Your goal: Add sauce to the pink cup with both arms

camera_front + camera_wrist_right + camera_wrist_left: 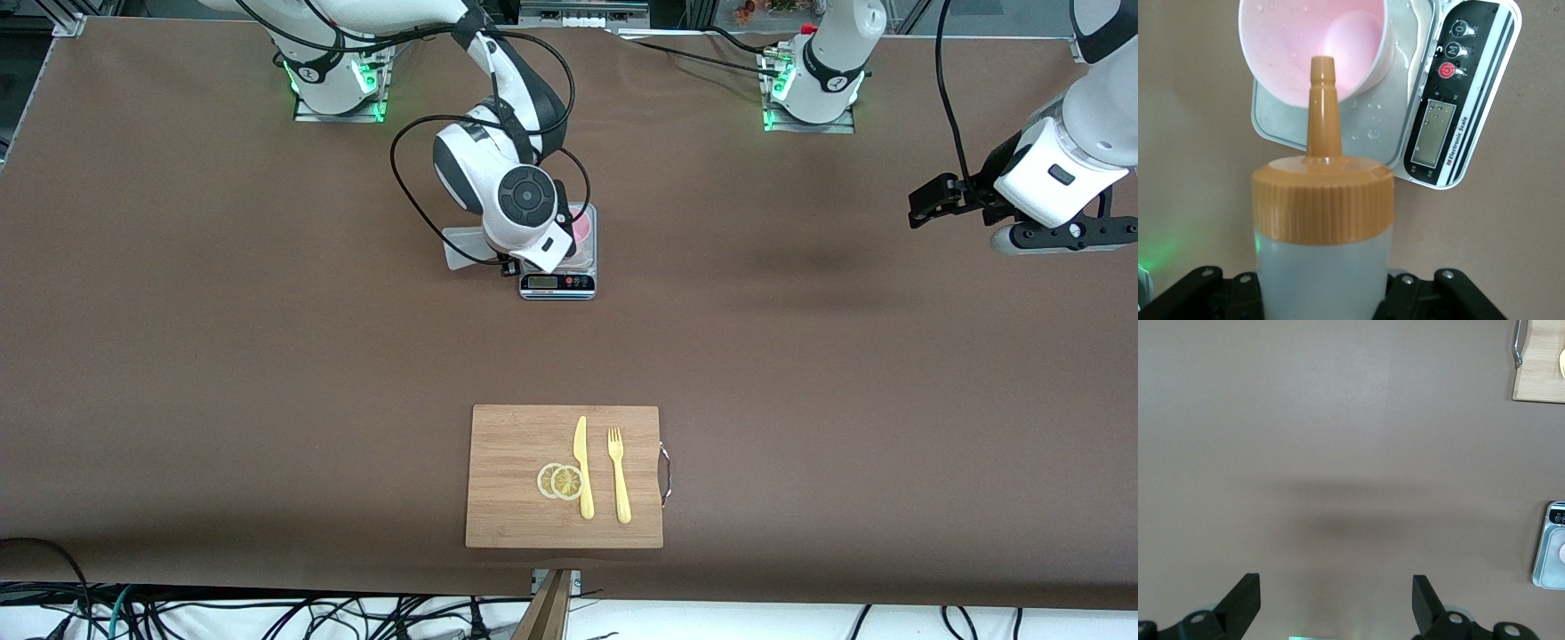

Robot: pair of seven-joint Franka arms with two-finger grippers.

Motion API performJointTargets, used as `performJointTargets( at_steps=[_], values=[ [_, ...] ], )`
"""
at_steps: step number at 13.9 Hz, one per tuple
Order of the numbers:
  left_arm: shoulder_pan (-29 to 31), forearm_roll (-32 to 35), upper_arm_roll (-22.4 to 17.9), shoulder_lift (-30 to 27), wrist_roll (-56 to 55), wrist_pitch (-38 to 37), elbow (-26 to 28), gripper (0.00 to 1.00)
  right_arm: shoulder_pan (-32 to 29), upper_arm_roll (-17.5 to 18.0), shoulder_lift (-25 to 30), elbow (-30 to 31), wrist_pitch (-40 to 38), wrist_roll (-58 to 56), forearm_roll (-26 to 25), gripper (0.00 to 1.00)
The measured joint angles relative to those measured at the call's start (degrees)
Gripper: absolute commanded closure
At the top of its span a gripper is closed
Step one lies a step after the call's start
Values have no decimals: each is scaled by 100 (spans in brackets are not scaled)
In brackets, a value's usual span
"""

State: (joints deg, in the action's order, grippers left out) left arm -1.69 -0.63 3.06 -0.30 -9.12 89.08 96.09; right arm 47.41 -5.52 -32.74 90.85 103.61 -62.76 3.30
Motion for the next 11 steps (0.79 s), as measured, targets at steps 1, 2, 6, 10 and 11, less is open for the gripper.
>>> performJointTargets(
  at_steps=[1, 2, 6, 10, 11],
  values=[
    [0, 0, 0, 0, 0, 0, 0, 0, 3, 0, 0, -6, 0, 2, -21, 100],
    [0, 0, 0, 0, 0, 0, 0, 0, 7, 0, 0, -16, -4, 3, -71, 100],
    [0, 0, 0, 0, 0, 0, 0, 0, 65, 0, -1, -38, -50, 35, -193, 100],
    [0, 0, 0, 0, 0, 0, 0, 0, 77, -1, -19, -39, -60, 54, -220, 100],
    [0, 0, 0, 0, 0, 0, 0, 0, 77, -1, -26, -40, -60, 54, -251, 100]
  ],
)
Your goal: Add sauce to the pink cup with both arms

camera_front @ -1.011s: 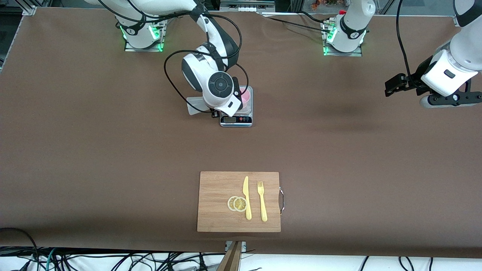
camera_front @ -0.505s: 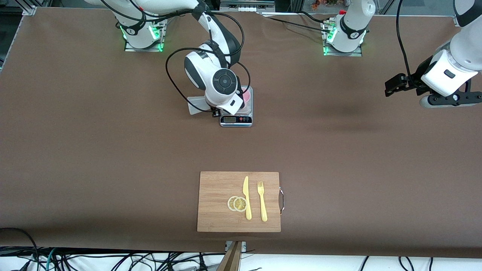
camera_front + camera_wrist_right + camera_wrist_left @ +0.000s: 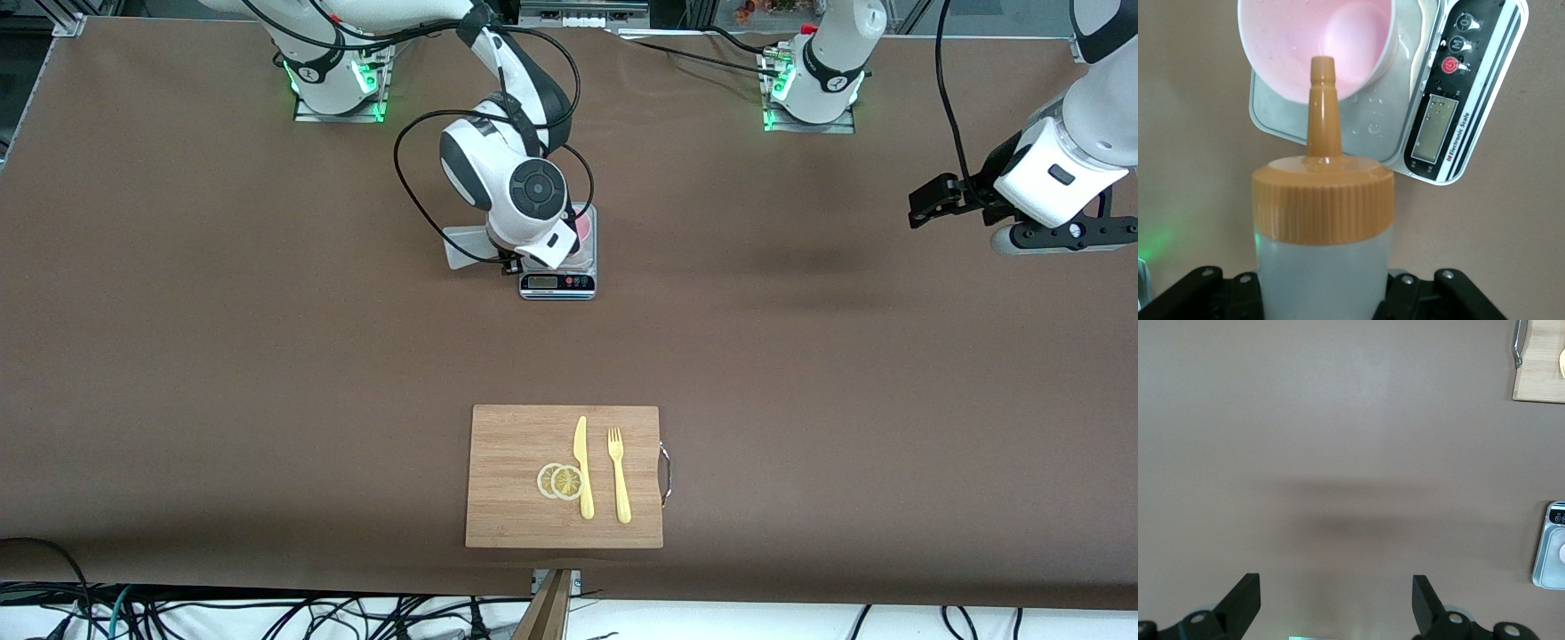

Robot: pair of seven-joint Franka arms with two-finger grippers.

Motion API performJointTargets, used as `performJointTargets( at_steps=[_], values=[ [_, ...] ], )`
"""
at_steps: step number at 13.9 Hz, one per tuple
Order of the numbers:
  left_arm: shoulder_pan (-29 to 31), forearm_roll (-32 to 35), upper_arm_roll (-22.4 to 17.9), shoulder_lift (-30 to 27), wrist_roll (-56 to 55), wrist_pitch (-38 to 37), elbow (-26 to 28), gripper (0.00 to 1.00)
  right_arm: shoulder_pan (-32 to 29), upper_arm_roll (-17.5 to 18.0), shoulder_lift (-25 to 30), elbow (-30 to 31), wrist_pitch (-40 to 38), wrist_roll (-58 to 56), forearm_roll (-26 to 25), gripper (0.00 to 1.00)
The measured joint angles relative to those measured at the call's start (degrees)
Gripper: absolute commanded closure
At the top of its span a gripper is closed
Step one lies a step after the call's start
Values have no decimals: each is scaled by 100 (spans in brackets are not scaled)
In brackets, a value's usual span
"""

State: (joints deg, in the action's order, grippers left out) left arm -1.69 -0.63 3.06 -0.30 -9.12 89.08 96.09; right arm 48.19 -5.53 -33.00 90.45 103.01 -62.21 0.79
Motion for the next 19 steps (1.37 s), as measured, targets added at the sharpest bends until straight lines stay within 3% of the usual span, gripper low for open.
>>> performJointTargets(
  at_steps=[19],
  values=[
    [0, 0, 0, 0, 0, 0, 0, 0, 113, 0, -64, -116, -113, 4, -230, 100]
  ],
)
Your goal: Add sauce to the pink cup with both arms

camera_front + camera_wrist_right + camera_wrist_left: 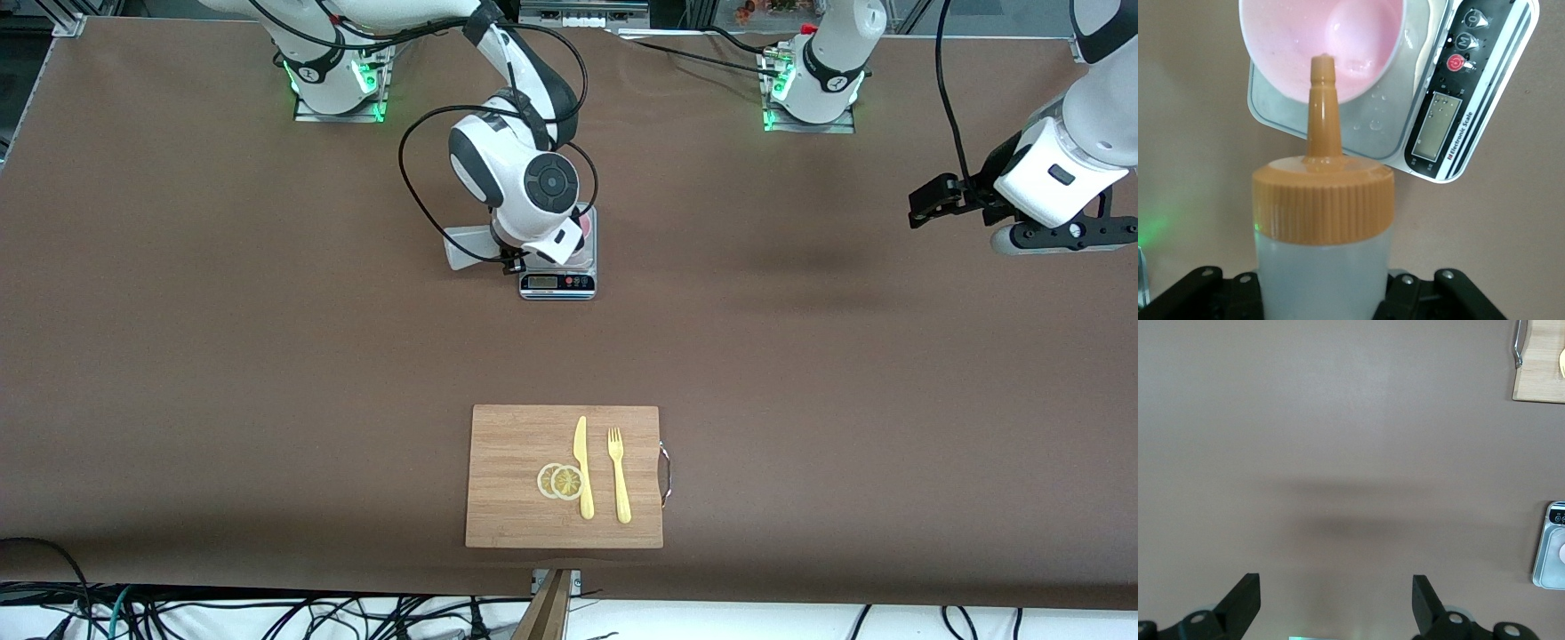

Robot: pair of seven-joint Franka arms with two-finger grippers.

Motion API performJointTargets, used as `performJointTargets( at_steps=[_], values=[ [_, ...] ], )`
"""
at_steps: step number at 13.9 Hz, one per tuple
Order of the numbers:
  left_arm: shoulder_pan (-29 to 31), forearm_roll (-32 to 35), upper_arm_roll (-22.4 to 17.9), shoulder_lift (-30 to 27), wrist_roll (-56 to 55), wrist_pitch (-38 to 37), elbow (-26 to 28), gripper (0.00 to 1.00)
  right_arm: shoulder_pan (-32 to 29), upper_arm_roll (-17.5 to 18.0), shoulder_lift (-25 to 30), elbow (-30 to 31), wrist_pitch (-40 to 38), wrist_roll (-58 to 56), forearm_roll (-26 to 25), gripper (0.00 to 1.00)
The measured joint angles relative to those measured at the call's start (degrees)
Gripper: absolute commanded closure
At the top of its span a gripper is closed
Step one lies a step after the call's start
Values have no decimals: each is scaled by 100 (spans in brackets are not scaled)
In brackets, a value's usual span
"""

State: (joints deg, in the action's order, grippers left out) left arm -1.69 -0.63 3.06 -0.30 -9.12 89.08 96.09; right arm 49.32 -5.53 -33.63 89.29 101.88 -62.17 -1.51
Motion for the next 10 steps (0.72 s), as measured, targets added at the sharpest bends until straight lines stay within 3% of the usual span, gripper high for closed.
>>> performJointTargets(
  at_steps=[10],
  values=[
    [-1, 0, 0, 0, 0, 0, 0, 0, 6, -6, -20, -72, 0, 2, 13, 100]
  ],
)
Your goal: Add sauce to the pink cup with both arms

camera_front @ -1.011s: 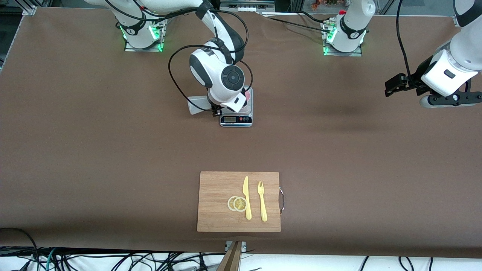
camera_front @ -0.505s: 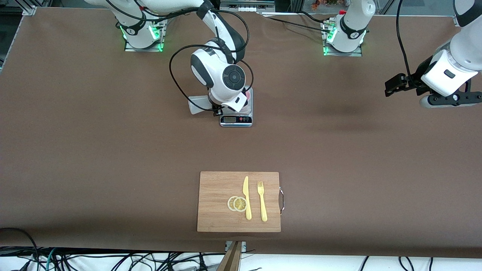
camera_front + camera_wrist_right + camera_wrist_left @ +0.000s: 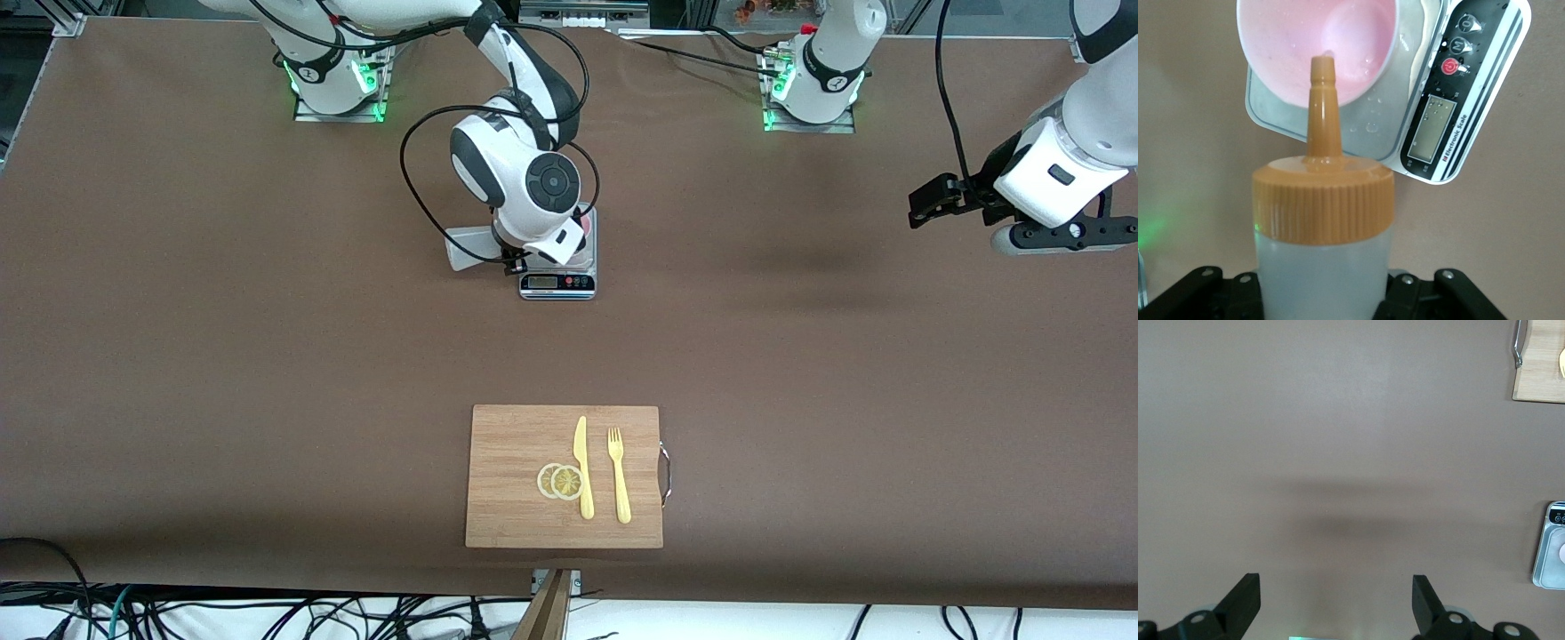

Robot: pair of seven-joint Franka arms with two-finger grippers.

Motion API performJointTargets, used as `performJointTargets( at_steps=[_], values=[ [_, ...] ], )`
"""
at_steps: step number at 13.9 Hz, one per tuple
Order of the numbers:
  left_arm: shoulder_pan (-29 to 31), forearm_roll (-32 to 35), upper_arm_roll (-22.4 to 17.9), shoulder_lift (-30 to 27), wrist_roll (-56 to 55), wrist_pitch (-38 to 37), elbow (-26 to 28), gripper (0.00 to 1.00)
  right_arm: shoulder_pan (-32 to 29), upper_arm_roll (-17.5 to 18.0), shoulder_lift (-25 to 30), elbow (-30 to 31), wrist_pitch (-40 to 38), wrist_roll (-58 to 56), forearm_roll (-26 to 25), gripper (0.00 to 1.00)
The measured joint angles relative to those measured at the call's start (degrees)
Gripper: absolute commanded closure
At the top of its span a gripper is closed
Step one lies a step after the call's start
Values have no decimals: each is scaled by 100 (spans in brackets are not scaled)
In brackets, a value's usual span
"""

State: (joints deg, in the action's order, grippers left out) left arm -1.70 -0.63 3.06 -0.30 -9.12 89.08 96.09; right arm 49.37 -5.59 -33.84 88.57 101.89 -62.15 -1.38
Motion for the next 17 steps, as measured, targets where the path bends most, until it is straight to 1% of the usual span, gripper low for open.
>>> performJointTargets(
  at_steps=[5, 12, 17],
  values=[
    [0, 0, 0, 0, 0, 0, 0, 0, 0, -4, 6, -169, 2, 0, 109, 100],
    [-1, 0, 0, 0, 0, 0, 0, 0, -20, -43, 30, -181, 2, -104, 187, 100],
    [-1, 0, 0, 0, 0, 0, 0, 0, -149, -67, 30, -181, 5, -399, 423, 100]
  ],
)
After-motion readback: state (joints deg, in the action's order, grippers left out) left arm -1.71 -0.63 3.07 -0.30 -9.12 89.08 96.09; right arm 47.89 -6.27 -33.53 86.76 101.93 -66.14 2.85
